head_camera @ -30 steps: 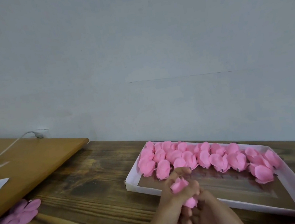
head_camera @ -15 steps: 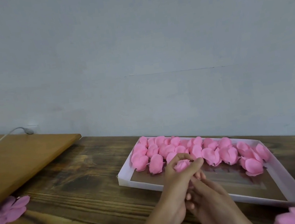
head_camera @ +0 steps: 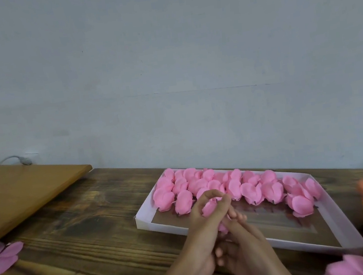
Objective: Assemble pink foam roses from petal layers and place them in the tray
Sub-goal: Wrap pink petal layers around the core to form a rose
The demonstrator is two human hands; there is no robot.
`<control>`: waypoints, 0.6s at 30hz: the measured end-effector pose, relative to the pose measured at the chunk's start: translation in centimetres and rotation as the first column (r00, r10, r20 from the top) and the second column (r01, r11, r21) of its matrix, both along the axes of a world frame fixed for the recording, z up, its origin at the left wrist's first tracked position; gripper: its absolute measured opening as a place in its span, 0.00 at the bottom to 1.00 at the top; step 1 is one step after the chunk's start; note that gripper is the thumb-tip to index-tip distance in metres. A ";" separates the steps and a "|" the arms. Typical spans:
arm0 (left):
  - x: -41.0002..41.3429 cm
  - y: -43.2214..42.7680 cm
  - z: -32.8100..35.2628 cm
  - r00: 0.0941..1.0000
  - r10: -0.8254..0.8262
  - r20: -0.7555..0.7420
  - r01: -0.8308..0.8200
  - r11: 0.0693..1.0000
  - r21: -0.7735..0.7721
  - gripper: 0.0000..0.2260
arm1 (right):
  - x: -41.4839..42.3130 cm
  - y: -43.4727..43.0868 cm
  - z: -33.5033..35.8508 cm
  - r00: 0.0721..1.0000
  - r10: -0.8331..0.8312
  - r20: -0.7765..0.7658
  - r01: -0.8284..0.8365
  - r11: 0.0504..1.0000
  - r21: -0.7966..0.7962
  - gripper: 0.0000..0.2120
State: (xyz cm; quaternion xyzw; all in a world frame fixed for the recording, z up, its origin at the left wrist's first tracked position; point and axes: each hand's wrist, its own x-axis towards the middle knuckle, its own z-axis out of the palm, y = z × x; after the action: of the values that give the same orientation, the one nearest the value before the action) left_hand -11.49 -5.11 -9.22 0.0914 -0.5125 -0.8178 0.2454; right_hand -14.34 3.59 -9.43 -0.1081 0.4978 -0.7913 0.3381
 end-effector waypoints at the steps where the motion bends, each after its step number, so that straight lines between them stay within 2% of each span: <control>1: 0.0 -0.1 0.1 1.000 0.008 -0.002 -0.008 1.000 0.002 0.24 | 0.2 0.0 0.2 1.000 0.000 0.002 0.000 0.999 -0.036 0.13; 3: 0.0 -0.2 0.1 1.000 -0.012 -0.010 0.012 1.000 -0.017 0.23 | 0.4 0.0 0.4 1.000 -0.010 0.008 0.011 0.997 -0.075 0.11; 5: 0.3 -0.3 0.0 0.998 -0.060 0.022 0.061 0.996 -0.070 0.24 | 0.3 0.0 0.5 0.998 -0.030 0.053 0.033 0.998 -0.051 0.10; 8: 0.6 -0.3 0.2 0.994 -0.095 0.047 0.099 0.991 -0.088 0.25 | 0.3 -0.2 0.8 0.991 -0.021 0.129 0.016 0.999 0.034 0.19; 10: 0.6 -0.3 0.3 0.995 -0.098 -0.009 0.097 0.994 -0.059 0.25 | 0.3 -0.3 1.0 0.995 -0.041 0.086 0.032 0.994 0.102 0.27; 12: 0.5 0.0 0.3 0.994 -0.096 -0.046 0.093 0.994 -0.057 0.24 | 0.2 -0.2 0.9 0.999 -0.047 0.014 0.045 0.987 0.154 0.30; 14: 0.4 0.1 0.3 0.994 -0.095 -0.047 0.091 0.993 -0.081 0.23 | 0.4 0.1 0.9 0.999 -0.041 -0.017 0.043 0.991 0.129 0.26; 18: 0.7 0.0 0.6 0.995 -0.095 -0.037 0.092 0.993 -0.067 0.26 | 0.6 0.5 0.1 0.995 -0.058 -0.082 0.056 0.998 -0.027 0.13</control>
State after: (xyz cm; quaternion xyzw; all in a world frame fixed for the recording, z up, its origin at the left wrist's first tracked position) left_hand -10.83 -5.11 -8.60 0.0426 -0.5378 -0.8128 0.2199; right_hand -13.71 4.07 -9.36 -0.1305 0.5046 -0.8016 0.2931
